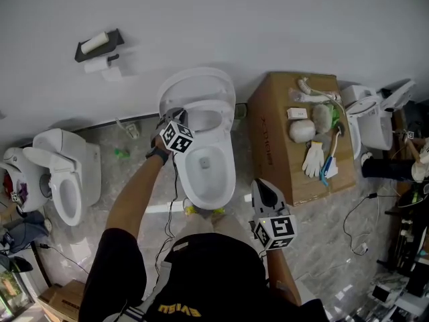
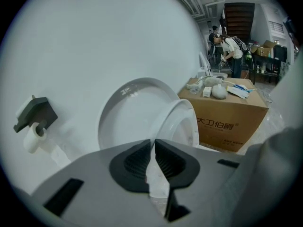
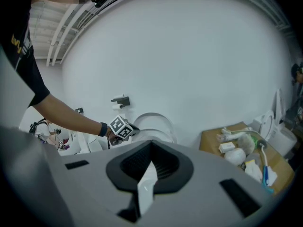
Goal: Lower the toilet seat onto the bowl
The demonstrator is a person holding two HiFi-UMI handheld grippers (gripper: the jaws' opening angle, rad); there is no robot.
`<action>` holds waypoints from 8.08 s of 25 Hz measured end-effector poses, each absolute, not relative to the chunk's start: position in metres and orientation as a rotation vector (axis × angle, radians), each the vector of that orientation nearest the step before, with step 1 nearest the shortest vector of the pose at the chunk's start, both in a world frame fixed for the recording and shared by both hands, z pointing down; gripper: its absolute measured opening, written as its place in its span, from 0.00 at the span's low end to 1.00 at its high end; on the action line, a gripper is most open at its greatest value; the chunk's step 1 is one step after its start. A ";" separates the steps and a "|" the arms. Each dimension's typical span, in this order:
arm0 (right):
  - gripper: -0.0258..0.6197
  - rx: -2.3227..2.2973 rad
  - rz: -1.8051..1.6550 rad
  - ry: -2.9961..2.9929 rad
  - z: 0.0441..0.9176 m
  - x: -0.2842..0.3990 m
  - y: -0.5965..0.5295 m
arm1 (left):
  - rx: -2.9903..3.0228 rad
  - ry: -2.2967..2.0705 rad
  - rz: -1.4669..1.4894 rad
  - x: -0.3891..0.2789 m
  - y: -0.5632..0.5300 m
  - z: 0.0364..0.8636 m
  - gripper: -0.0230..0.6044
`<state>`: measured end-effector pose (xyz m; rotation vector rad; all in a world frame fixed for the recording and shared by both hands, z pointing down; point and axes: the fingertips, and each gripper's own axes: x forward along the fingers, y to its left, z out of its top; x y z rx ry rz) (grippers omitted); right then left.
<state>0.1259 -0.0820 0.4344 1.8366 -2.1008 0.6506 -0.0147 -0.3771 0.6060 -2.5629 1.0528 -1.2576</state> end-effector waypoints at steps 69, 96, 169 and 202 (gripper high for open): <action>0.03 1.726 0.637 -2.173 0.435 0.075 -0.050 | -2.438 0.836 -1.321 -0.018 -0.276 0.611 0.08; 0.03 1.706 0.622 -2.181 0.437 0.076 -0.039 | -2.425 0.756 -1.344 -0.020 -0.227 0.621 0.08; 0.03 1.576 0.669 -2.180 0.474 0.065 -0.036 | -2.693 0.946 -1.368 -0.026 -0.135 0.651 0.10; 0.03 1.499 0.709 -2.170 0.494 0.057 -0.028 | -2.941 1.078 -1.455 -0.033 -0.091 0.678 0.12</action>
